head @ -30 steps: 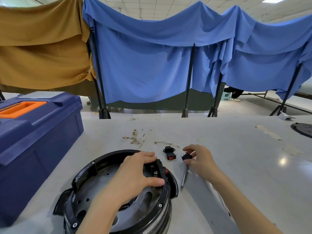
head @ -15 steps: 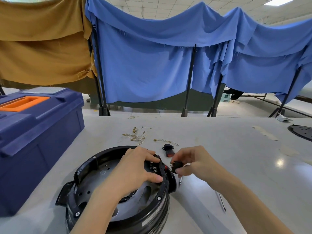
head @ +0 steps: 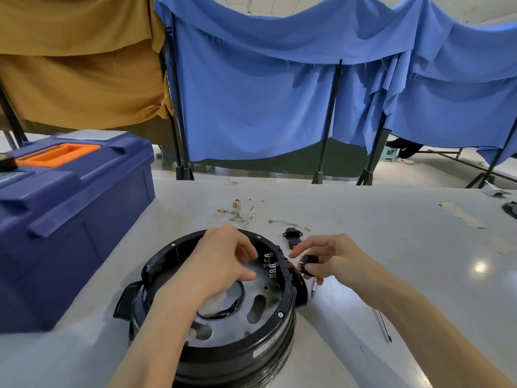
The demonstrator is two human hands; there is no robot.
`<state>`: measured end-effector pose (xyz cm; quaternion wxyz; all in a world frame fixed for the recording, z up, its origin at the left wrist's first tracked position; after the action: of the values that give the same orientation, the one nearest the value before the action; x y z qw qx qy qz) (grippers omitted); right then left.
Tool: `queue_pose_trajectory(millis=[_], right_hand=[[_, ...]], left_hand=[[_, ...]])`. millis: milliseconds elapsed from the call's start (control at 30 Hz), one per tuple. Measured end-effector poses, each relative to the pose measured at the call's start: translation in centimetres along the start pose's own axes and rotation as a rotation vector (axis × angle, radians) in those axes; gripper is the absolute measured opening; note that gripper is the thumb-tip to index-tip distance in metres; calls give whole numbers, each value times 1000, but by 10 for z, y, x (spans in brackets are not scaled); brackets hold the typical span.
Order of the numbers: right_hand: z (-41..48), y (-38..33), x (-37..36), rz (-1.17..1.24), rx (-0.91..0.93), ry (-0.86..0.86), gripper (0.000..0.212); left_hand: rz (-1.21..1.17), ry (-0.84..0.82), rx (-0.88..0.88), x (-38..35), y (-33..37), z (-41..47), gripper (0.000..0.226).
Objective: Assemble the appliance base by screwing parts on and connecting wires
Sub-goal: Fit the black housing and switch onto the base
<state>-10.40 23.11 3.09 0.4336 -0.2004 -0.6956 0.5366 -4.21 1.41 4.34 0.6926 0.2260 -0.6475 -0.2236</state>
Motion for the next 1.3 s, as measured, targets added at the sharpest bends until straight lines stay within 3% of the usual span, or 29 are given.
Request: queue_pose_trajectory(millis=[167, 333, 500, 633, 733, 967, 1133, 1300], right_hand=[[3, 2, -10, -85, -1, -1, 20], [2, -1, -8, -276, 148, 24, 3], [5, -1, -12, -574, 238, 47, 10], [3, -2, -13, -550, 240, -5, 8], [3, -1, -13, -487, 226, -12, 6], [4, 3, -15, -428, 243, 22, 8], [5, 4, -17, -457, 251, 29, 8], [5, 5, -18, -465, 248, 50, 7]], left_hand=[[53, -46, -166, -10, 15, 1, 54], [81, -64, -189, -16, 12, 3, 51], [123, 10, -194, -21, 13, 7, 49], [301, -37, -221, -20, 15, 13, 62], [421, -83, -274, -11, 21, 23, 59], [487, -149, -371, -14, 7, 38, 58], [664, -98, -526, -18, 1, 35, 62], [684, -63, -578, -20, 2, 33, 63]])
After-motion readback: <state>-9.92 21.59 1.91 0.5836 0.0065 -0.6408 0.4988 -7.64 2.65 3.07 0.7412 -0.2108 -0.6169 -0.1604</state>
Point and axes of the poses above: each hand's wrist, its own z-axis towards the middle knuckle, its own x-axis out of the back of the hand, y = z × x, the point moved 1 cm from there along z, towards the middle knuckle, and after that the axes turned 4 degrees about -y, right-handed, at the moved point
